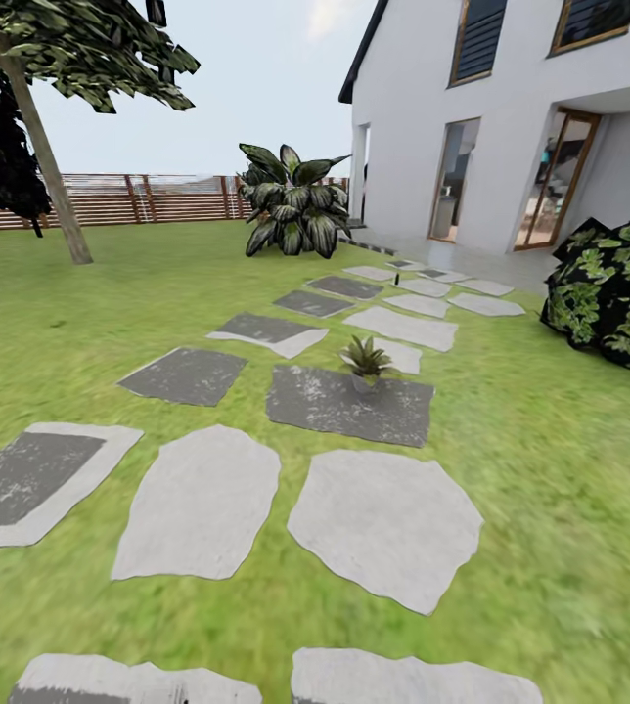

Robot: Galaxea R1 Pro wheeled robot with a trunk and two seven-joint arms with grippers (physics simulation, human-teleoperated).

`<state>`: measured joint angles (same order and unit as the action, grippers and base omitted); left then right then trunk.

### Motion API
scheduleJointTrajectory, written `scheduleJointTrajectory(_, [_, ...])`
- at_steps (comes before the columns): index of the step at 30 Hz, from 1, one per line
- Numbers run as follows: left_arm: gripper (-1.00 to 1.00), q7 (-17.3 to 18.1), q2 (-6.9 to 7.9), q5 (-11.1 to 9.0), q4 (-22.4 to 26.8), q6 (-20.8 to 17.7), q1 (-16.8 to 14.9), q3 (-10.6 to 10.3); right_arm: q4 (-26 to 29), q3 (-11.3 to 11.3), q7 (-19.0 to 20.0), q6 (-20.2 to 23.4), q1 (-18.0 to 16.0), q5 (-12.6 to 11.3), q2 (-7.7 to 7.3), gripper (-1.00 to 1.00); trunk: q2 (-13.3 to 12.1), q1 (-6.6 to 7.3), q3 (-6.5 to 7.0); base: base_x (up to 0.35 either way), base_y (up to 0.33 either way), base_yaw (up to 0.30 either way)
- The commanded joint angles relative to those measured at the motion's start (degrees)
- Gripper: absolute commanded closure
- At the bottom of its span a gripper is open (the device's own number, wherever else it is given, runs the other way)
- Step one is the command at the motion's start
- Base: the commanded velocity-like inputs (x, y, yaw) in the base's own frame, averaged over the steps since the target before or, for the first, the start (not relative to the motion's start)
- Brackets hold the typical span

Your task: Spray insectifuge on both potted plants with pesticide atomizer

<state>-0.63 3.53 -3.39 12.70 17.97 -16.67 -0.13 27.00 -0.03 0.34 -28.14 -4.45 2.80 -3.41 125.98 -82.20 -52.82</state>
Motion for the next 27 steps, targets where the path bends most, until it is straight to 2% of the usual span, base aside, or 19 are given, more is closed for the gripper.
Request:
scheduleJointTrajectory(1, [-1.0, 0.0, 0.0, -0.4, 0.0, 0.2, 0.0, 0.0, 0.0, 0.0, 0.0, -0.2, 0.0, 0.3, -0.02, -1.0, 0.0, -0.02, -0.05, 0.335, 0.098, 0.005])
scheduleJointTrajectory(6, [-1.0, 0.0, -0.01, -0.4, 0.0, 0.2, 0.0, 0.0, 0.0, -0.1, 0.0, -0.2, 0.0, 0.3, -0.02, -1.0, 0.0, -0.02, -0.05, 0.335, 0.098, 0.109])
scheduleJointTrajectory(19, [-1.0, 0.0, 0.03, -0.4, 0.0, 0.2, 0.0, 0.0, -0.1, 0.0, 0.0, -0.1, 0.0, 0.3, -0.02, -1.0, 0.0, -0.02, -0.05, 0.335, 0.098, 0.201])
scheduleJointTrajectory(27, [-1.0, 0.0, 0.03, -0.4, 0.0, 0.2, 0.0, 0.0, -0.1, 0.0, 0.0, -0.2, 0.0, 0.3, -0.02, -1.0, 0.0, -0.02, -0.05, 0.335, 0.099, 0.031])
